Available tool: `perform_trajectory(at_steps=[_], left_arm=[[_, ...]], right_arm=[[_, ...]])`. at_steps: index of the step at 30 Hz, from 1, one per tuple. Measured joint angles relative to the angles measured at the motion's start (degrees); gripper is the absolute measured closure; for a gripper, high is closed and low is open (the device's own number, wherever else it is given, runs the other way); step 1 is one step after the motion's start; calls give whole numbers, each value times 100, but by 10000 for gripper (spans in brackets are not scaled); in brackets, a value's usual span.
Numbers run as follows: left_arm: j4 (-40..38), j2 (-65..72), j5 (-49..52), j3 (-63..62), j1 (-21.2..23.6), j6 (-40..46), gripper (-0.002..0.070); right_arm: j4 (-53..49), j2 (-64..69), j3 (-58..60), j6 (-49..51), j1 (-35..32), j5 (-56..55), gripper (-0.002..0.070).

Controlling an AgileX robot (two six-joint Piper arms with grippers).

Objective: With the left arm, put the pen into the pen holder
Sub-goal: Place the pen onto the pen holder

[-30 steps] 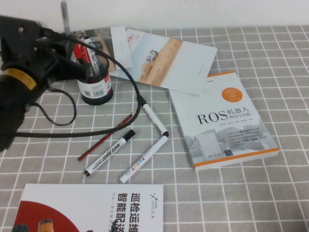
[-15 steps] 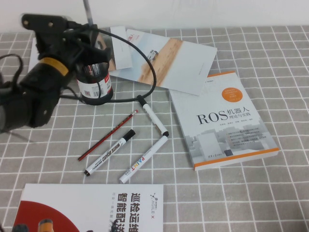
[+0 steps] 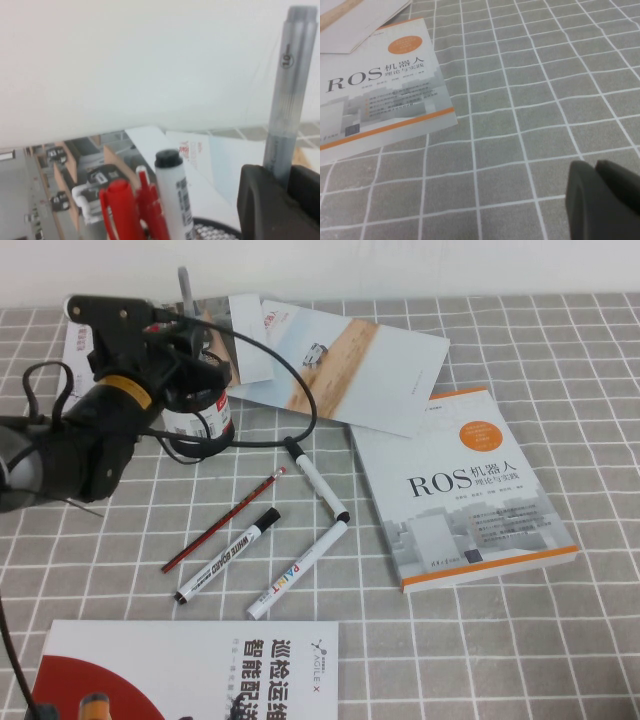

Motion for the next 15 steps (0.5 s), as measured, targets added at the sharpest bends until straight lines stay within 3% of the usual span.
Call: perform_trajectory(at_steps=[9, 15], left_arm=[[0, 133, 226, -184, 32, 434, 603], [0, 155, 298, -272, 32, 445, 409]], right_arm=[[0, 0, 0, 0, 0, 0, 691], [0, 0, 0, 0, 0, 0, 691]])
